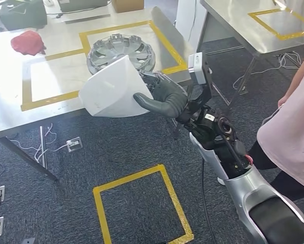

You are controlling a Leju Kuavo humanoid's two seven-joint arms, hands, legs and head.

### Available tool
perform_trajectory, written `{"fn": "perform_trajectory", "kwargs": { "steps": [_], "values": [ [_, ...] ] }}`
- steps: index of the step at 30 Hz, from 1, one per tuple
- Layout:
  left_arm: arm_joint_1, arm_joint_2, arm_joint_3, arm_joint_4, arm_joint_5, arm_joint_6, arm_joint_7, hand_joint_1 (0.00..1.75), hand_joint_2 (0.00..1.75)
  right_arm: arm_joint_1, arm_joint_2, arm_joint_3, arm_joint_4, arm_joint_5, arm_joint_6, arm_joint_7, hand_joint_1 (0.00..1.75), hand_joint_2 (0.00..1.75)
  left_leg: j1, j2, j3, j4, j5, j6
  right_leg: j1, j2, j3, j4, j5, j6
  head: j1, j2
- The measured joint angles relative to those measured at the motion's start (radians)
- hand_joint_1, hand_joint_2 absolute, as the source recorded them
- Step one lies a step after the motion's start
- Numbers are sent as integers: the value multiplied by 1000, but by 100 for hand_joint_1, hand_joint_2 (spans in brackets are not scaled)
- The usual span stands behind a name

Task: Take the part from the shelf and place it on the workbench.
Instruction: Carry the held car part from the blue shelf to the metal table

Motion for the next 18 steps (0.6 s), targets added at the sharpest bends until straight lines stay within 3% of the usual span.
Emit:
{"fn": "perform_trajectory", "kwargs": {
  "steps": [1,2,4,5,6,8,11,16,17,18],
  "values": [
    [0,-1,0,0,0,0,0,0,175,3,0,0,0,0,0,0,175,175,0,0,5,0,-4,0,-1,0,-22,27,5,0,3,0],
    [1,-1,0,0,0,0,0,0,175,4,0,0,0,0,0,0,175,175,-1,-1,13,0,-9,-1,-2,0,-23,11,32,-1,6,0],
    [1,-2,0,0,0,0,0,0,175,4,0,0,0,0,0,0,175,175,-1,-4,32,0,-21,-5,-1,0,23,-119,123,-9,16,0],
    [0,-3,0,0,0,0,0,0,175,4,0,0,-1,0,0,0,175,175,-2,-5,39,0,-27,-8,1,-1,51,-187,157,-14,19,0],
    [0,-3,0,0,0,0,0,0,175,2,0,0,-1,0,0,0,175,175,-4,-6,42,1,-31,-13,4,-1,74,-238,173,-20,22,0],
    [-1,-4,0,0,-2,0,2,0,175,1,0,0,-3,1,-1,1,175,175,-6,-5,41,0,-34,-22,9,1,93,-272,168,-28,21,0],
    [-4,-4,0,0,-4,-1,3,0,175,2,-1,-1,-8,3,-3,1,175,175,-8,-4,46,-6,-36,-33,4,3,103,-286,165,-38,17,0],
    [-4,-4,0,0,-5,-1,3,0,175,2,-2,-3,-9,4,-4,1,175,175,-7,-3,45,0,-43,-35,0,3,111,-294,167,-41,18,0],
    [-4,-4,0,0,-5,0,3,0,175,1,-2,-3,-10,5,-4,1,175,175,-6,-2,41,11,-50,-37,-1,2,114,-297,167,-44,17,0],
    [-4,-4,0,0,-3,0,3,0,175,0,-2,-2,-10,4,1,2,175,175,-5,-2,-1,88,-79,-41,-1,2,118,-299,165,-49,10,0]
  ]
}}
